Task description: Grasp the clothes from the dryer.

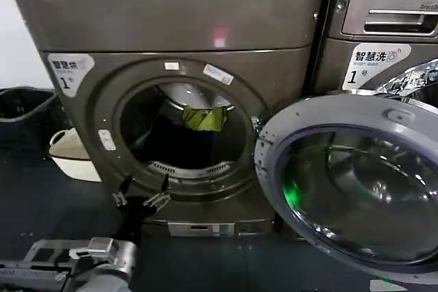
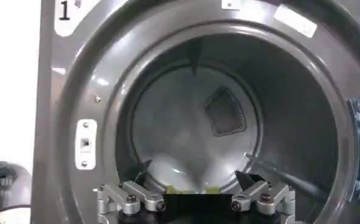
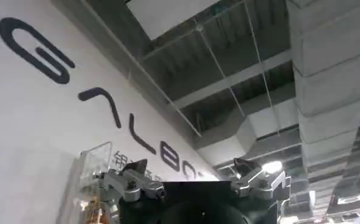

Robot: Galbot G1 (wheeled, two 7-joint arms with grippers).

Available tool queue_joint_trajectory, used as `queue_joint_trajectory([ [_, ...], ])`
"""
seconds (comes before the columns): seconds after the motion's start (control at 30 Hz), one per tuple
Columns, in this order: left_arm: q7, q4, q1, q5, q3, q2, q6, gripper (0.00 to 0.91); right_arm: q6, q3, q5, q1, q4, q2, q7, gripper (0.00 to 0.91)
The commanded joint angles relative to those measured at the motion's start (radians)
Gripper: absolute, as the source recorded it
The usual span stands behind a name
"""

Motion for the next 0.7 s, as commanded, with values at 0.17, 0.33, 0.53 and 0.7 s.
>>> queue_joint_trajectory([
  [0.17,0.001,0.007,-0.008,0.0,0.0,0.0,-0.003,0.907,0.009,0.003,0.003,-0.001,0.0,0.003,-0.001,0.907],
  [0.33,0.001,0.01,-0.017,-0.004,0.001,-0.003,-0.002,0.907,0.01,0.008,0.006,-0.002,0.001,0.004,-0.001,0.907],
  [0.53,0.001,0.024,-0.038,-0.004,0.014,-0.005,-0.002,0.907,0.013,0.008,0.009,-0.004,0.004,0.009,-0.003,0.907],
  [0.7,0.002,0.077,-0.115,-0.016,0.017,-0.01,-0.004,0.907,0.009,0.014,0.004,-0.012,0.017,0.018,-0.005,0.907],
])
